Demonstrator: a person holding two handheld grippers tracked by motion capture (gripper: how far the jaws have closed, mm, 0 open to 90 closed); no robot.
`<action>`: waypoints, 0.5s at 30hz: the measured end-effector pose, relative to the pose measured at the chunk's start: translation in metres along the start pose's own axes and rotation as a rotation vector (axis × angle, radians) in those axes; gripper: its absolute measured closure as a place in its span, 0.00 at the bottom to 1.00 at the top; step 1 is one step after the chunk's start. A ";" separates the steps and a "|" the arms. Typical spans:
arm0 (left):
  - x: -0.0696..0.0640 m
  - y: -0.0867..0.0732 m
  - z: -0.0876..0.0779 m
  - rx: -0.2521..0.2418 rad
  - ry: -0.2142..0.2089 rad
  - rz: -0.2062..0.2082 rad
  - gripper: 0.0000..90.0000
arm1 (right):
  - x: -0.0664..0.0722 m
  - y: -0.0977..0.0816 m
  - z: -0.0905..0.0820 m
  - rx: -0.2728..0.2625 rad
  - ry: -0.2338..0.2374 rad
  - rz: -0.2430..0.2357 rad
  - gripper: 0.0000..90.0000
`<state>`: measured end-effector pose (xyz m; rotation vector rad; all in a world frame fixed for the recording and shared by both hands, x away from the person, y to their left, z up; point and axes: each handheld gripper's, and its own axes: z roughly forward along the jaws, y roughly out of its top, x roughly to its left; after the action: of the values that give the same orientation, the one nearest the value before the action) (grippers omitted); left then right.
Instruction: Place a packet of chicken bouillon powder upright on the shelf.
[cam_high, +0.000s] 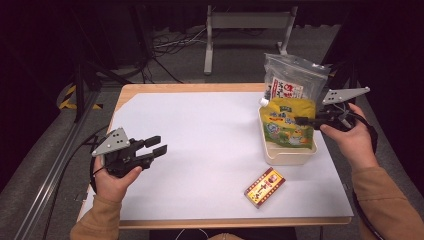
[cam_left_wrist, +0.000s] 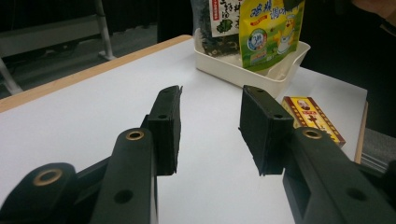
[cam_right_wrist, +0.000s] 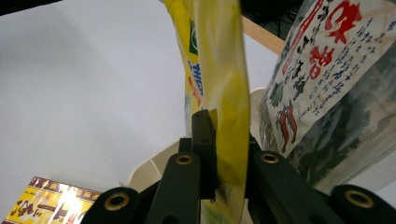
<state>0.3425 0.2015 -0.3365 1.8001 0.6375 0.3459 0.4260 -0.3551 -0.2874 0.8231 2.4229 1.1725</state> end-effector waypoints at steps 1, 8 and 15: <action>0.000 0.000 0.000 0.000 0.000 0.001 0.66 | 0.000 -0.003 0.002 -0.002 0.001 0.005 0.95; 0.000 0.001 0.003 0.005 -0.008 -0.001 0.66 | -0.004 -0.018 0.006 -0.018 0.001 0.048 0.95; -0.001 0.002 0.008 0.018 -0.018 0.005 0.65 | -0.005 -0.031 0.006 -0.039 -0.003 0.074 0.94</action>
<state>0.3461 0.1944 -0.3367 1.8207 0.6259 0.3281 0.4212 -0.3701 -0.3154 0.9086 2.3779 1.2400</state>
